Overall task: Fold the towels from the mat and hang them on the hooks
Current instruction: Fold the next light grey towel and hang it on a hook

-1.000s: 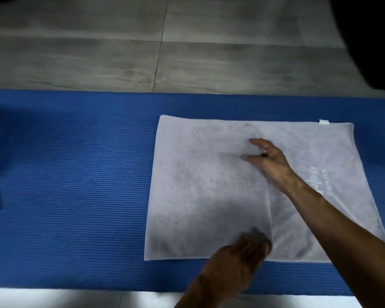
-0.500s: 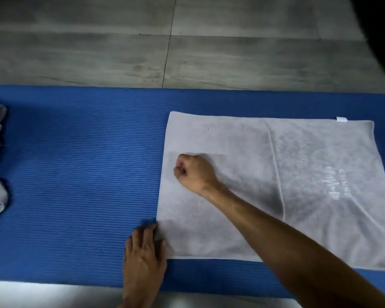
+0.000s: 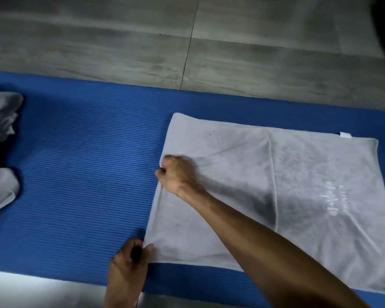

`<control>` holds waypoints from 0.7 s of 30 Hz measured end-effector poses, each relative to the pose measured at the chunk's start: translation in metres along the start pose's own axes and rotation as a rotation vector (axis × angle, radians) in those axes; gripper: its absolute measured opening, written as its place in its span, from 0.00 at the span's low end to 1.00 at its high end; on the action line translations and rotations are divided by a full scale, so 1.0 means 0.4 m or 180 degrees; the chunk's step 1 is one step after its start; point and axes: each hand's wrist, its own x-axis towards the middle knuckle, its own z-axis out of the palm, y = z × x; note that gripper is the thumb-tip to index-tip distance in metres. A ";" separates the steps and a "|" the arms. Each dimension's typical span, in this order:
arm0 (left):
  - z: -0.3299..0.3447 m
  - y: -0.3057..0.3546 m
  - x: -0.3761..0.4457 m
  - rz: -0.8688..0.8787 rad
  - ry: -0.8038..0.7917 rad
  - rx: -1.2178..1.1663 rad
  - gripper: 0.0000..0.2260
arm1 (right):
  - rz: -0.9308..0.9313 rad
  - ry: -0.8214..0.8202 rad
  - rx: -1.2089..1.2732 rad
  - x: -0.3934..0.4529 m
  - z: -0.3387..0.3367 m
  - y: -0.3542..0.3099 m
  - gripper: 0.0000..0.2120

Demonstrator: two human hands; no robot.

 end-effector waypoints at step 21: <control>-0.181 -0.131 0.094 -0.0006 0.0164 0.0458 0.12 | 0.0303 -0.0421 0.1338 0.202 -0.116 0.061 0.23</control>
